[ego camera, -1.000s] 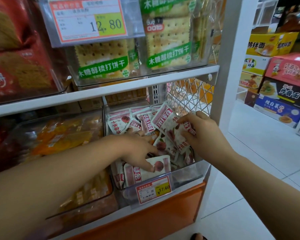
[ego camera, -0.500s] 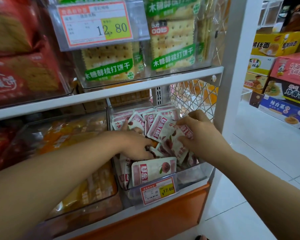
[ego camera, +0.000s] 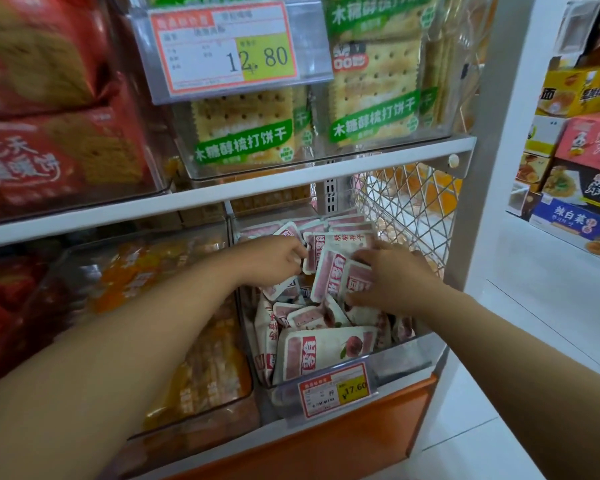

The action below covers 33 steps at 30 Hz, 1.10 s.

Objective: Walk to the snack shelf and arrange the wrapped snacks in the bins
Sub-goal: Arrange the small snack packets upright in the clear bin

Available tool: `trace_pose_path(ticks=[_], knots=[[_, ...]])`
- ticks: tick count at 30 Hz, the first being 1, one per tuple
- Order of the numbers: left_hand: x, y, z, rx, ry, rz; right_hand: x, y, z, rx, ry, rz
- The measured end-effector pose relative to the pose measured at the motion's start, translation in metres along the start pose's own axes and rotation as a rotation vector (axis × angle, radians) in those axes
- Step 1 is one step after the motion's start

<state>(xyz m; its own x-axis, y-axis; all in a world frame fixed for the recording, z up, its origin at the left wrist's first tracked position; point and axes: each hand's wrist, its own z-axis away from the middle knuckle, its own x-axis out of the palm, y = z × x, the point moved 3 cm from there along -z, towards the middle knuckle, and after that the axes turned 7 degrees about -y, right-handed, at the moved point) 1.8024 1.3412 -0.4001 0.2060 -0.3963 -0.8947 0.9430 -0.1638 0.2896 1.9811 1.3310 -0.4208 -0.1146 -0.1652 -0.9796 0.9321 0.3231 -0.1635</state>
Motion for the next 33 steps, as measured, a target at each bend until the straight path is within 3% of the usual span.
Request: trace_pose_path(ticks=[5,9,12,14,17,19,24,26,30,33], knots=[[0.002,0.008,-0.009,-0.011,0.001,-0.035,0.005,-0.012,0.022,-0.152,-0.194,0.235],[0.006,0.014,-0.014,-0.009,0.004,0.02,0.011,-0.004,0.037,-0.242,-0.272,0.148],[0.013,0.017,-0.018,0.023,0.005,0.125,0.01,0.001,0.035,-0.285,-0.191,-0.117],[0.016,0.018,-0.022,0.038,0.001,0.197,0.009,0.007,0.031,-0.245,-0.046,-0.248],[0.017,0.015,-0.026,0.055,-0.041,0.344,0.009,0.012,0.025,-0.175,0.105,-0.213],[0.014,0.012,-0.023,0.07,-0.089,0.442,0.012,0.012,0.019,-0.133,0.039,-0.172],[0.002,0.009,-0.008,0.034,-0.31,0.341,0.014,0.017,0.007,-0.119,-0.174,-0.147],[-0.004,0.01,-0.011,0.029,-0.25,0.231,0.014,0.016,0.006,-0.157,-0.211,-0.107],[-0.008,0.025,-0.029,0.112,0.09,0.098,0.016,0.014,0.012,-0.152,-0.244,-0.064],[0.007,0.036,-0.05,0.15,0.062,0.03,0.017,0.011,0.014,-0.164,-0.265,-0.071]])
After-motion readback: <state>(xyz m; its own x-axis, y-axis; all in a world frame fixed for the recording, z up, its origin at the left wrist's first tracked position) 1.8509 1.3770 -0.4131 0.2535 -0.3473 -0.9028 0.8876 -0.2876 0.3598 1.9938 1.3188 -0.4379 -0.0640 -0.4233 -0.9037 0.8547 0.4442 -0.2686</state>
